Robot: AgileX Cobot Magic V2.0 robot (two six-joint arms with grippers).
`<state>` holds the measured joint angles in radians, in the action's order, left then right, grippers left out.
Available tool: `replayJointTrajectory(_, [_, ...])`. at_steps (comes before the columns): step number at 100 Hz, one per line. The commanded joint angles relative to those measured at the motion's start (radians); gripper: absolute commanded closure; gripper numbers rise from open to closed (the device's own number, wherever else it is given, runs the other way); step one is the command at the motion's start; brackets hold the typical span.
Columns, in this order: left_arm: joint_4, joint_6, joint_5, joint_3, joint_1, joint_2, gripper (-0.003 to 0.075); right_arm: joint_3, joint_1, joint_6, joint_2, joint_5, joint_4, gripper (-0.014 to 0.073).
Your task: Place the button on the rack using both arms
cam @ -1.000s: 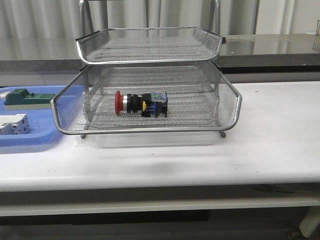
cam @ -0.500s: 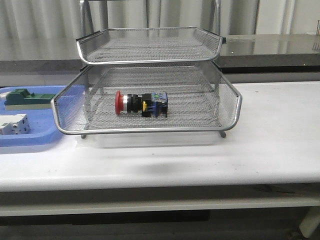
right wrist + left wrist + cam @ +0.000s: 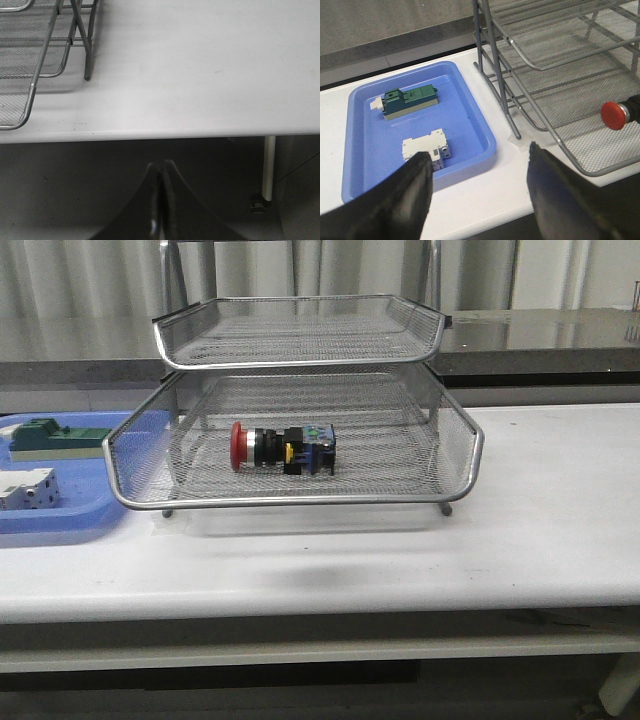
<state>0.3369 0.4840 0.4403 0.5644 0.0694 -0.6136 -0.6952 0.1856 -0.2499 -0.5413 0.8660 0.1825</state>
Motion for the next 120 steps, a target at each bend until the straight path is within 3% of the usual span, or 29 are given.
replayJointTrajectory(1, [0.046, -0.009, -0.13, -0.055, -0.003, 0.059, 0.0321, -0.036, -0.001, 0.003, -0.002, -0.067, 0.021, 0.0665])
replayJointTrajectory(27, [0.111, -0.009, -0.221, -0.245, -0.003, 0.246, 0.0321, -0.036, -0.001, 0.003, -0.002, -0.067, 0.021, 0.0665])
replayJointTrajectory(78, [0.113, -0.009, -0.247, -0.255, -0.003, 0.323, 0.0339, -0.036, -0.001, 0.003, -0.002, -0.067, 0.021, 0.0665])
replayJointTrajectory(92, [0.113, -0.009, -0.247, -0.255, -0.003, 0.323, 0.0423, -0.036, -0.001, 0.003, -0.002, -0.067, 0.021, 0.0665])
replayJointTrajectory(120, [0.113, -0.009, -0.247, -0.255, -0.003, 0.323, 0.0713, -0.036, -0.001, 0.003, -0.002, -0.067, 0.021, 0.0665])
